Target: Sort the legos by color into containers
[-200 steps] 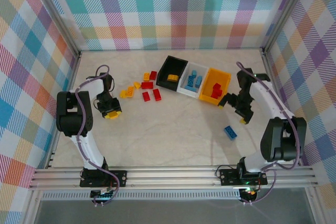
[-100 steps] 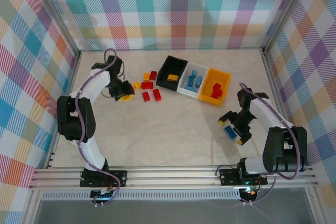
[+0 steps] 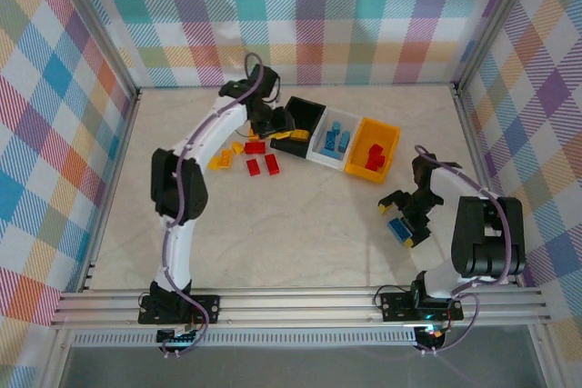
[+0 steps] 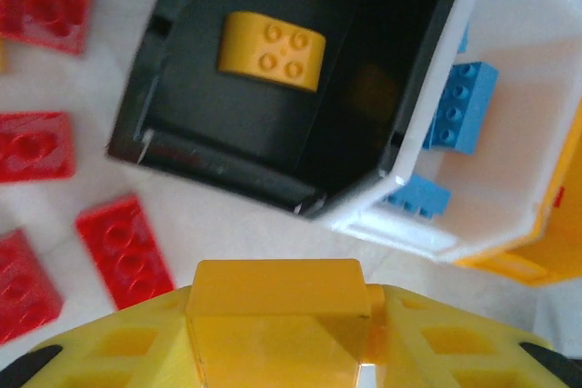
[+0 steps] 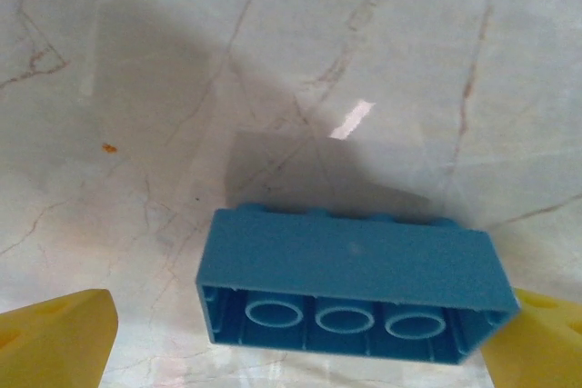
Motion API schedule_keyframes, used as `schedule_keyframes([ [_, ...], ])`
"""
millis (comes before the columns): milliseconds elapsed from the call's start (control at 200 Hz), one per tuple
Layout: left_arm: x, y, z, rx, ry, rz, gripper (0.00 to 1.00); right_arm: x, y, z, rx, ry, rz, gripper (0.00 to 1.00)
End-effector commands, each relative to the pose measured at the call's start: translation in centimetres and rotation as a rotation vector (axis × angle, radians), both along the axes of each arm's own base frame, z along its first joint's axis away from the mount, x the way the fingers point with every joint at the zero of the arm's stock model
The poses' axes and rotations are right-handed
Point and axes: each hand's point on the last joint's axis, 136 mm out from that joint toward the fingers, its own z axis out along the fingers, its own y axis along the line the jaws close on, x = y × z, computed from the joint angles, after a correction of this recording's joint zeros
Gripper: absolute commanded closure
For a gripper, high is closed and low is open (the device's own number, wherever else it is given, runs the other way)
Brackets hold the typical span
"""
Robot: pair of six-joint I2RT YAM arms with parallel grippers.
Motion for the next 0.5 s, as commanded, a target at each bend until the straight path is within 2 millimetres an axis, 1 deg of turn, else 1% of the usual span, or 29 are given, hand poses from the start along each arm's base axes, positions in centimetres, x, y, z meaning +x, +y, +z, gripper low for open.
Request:
schedule_keyframes([
  [0, 2.1, -0.6, -0.7, 0.023, -0.025, 0.024, 0.55, 0.6, 0.2, -0.2, 0.021, 0.000, 0.004, 0.00],
  [45, 2.8, -1.0, -1.2, 0.035, -0.033, 0.019, 0.55, 0.8, 0.2, -0.2, 0.022, -0.003, 0.008, 0.00],
  [105, 3.8, -1.6, -1.4, 0.046, -0.056, 0.015, 0.55, 1.2, 0.2, -0.2, 0.029, -0.010, 0.015, 0.00],
  [270, 5.9, -2.3, -2.4, 0.063, -0.087, 0.025, 0.51, 2.0, 0.6, -0.1, 0.052, -0.031, 0.041, 0.00],
  [310, 6.3, -2.4, -2.6, 0.066, -0.090, 0.029, 0.47, 2.1, 0.6, -0.1, 0.052, -0.037, 0.047, 0.00],
  [345, 6.5, -2.5, -2.9, 0.067, -0.087, 0.030, 0.42, 2.1, 0.5, -0.1, 0.050, -0.037, 0.047, 0.00],
  [415, 6.7, -2.6, -3.4, 0.059, -0.080, 0.038, 0.35, 1.8, 0.5, -0.3, 0.049, -0.016, 0.050, 0.00],
  [495, 6.7, -3.0, -3.4, 0.039, -0.073, 0.044, 0.27, 1.3, 0.5, -0.7, 0.047, 0.013, 0.049, 0.00],
])
